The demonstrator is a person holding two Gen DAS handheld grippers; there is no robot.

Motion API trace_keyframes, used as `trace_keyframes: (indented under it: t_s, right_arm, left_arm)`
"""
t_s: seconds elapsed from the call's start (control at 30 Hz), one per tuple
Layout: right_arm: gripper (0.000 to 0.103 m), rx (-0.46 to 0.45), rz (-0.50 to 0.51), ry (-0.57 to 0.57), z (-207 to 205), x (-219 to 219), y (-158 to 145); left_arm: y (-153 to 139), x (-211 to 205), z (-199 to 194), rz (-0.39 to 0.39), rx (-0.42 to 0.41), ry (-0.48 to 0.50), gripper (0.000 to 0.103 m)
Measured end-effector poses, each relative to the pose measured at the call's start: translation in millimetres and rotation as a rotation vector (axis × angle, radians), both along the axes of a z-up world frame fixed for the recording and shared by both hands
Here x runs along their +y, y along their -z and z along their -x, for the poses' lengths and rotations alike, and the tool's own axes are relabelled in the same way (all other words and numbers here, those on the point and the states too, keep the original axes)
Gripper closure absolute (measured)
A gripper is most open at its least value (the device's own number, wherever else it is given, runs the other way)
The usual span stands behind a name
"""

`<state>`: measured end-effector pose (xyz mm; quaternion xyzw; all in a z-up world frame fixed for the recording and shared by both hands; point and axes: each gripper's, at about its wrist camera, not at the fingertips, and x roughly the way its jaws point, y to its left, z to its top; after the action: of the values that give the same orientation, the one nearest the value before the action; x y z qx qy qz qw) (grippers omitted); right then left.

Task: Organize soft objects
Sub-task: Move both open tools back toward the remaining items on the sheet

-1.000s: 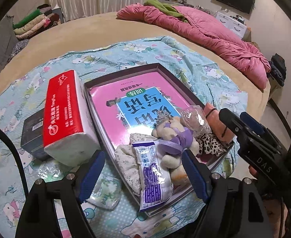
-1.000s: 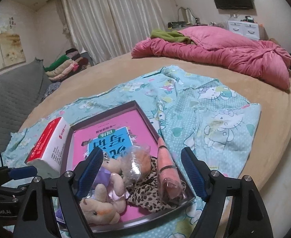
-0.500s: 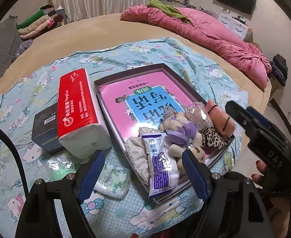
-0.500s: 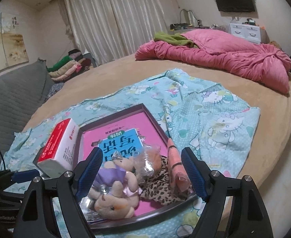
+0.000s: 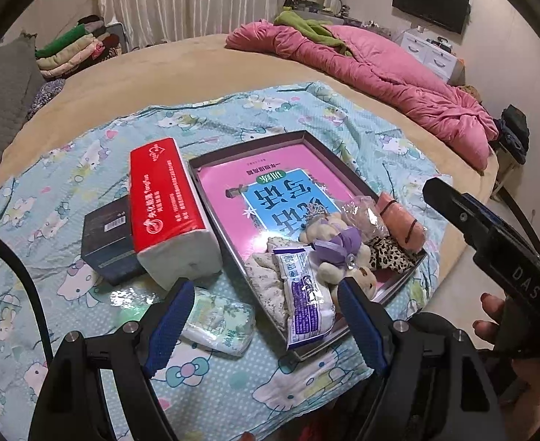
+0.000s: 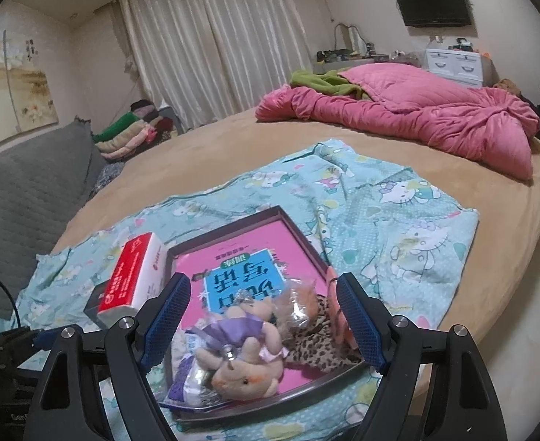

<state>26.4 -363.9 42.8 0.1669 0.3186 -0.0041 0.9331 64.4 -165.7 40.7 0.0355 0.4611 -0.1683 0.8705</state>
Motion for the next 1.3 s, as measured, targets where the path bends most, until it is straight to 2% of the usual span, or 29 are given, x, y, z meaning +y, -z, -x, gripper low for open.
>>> trace_keyframes:
  t_s: [0.5, 0.83, 1.13, 1.3]
  right_arm:
    - [0.020, -0.030, 0.033, -0.046, 10.0, 25.6, -27.6]
    - [0.020, -0.046, 0.054, -0.098, 13.5, 46.8, -42.7]
    - [0.020, -0.063, 0.055, -0.159, 17.4, 68.0, -55.8]
    - [0.020, -0.073, 0.068, -0.190, 18.1, 77.6, -59.3]
  left_arm:
    - [-22.4, 34.1, 8.6, 0.017, -0.039, -0.047, 0.023]
    - [-38.6, 69.6, 11.5, 0.023, -0.055, -0.114, 0.023]
    - [-40.7, 99.1, 12.6, -0.002, -0.051, -0.187, 0.023]
    - [-39.4, 114.5, 13.9, 0.008, -0.043, -0.216, 0.023]
